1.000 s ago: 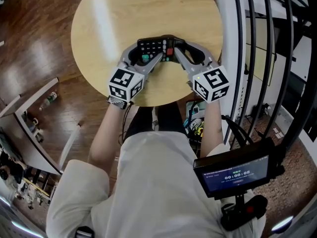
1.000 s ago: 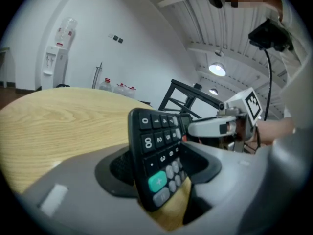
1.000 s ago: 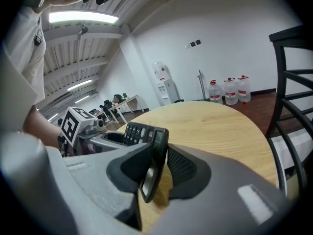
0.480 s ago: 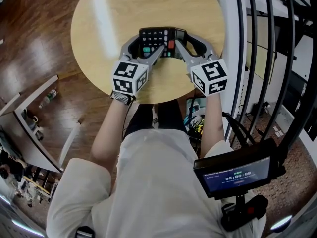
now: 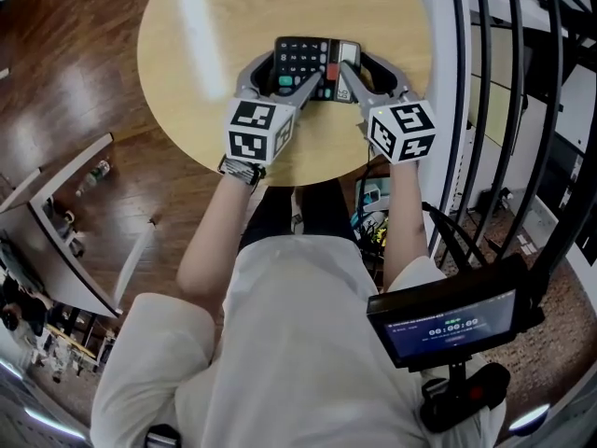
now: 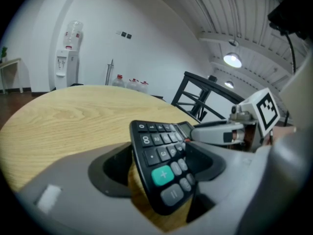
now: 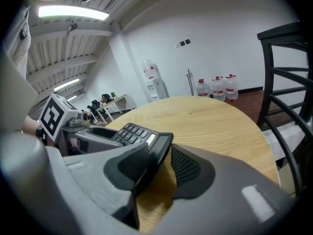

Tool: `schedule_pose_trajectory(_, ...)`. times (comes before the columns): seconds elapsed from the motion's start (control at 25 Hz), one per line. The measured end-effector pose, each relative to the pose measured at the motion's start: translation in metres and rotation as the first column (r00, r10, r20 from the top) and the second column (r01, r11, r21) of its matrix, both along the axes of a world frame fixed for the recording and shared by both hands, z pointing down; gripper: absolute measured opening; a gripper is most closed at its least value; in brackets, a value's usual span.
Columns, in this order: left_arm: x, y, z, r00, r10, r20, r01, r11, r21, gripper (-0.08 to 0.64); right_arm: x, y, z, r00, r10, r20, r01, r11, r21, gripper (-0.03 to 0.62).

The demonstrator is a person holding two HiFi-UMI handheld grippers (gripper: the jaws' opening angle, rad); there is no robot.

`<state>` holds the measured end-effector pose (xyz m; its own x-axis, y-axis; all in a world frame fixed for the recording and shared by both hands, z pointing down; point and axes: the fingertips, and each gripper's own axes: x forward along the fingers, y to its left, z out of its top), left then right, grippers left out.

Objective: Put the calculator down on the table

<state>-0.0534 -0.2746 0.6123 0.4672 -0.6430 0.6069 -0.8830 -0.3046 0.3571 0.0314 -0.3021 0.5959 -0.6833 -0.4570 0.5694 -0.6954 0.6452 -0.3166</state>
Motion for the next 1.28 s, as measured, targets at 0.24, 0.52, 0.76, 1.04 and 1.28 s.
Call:
schedule_pose_trajectory(0.24,0.001,-0.002,0.004,1.000,-0.001,0.020,0.001,1.000,0.020,0.360,0.002,-0.001,0.008,0.999,0.009,-0.031,-0.008,0.999,0.035,0.156)
schedule_pose_trajectory(0.52,-0.001,-0.004,0.004,1.000,-0.010,-0.011,0.011,0.999,0.042,0.342,0.001,-0.004,0.015,0.999,0.012,-0.037,-0.011,0.999,0.048,0.156)
schedule_pose_trajectory(0.76,-0.004,-0.005,0.001,0.999,-0.031,-0.037,0.034,0.998,0.056,0.313,0.002,-0.003,0.014,1.000,0.003,-0.016,-0.003,0.999,0.035,0.155)
schedule_pose_trajectory(1.04,-0.008,-0.003,0.002,0.998,-0.057,-0.037,0.059,0.997,0.056,0.293,0.003,-0.002,0.008,0.998,-0.002,0.063,0.001,1.000,0.011,0.153)
schedule_pose_trajectory(1.28,-0.021,0.001,0.006,0.993,-0.121,-0.013,0.122,0.992,0.027,0.296,-0.001,0.001,0.010,0.999,-0.026,0.025,0.025,0.999,0.035,0.140)
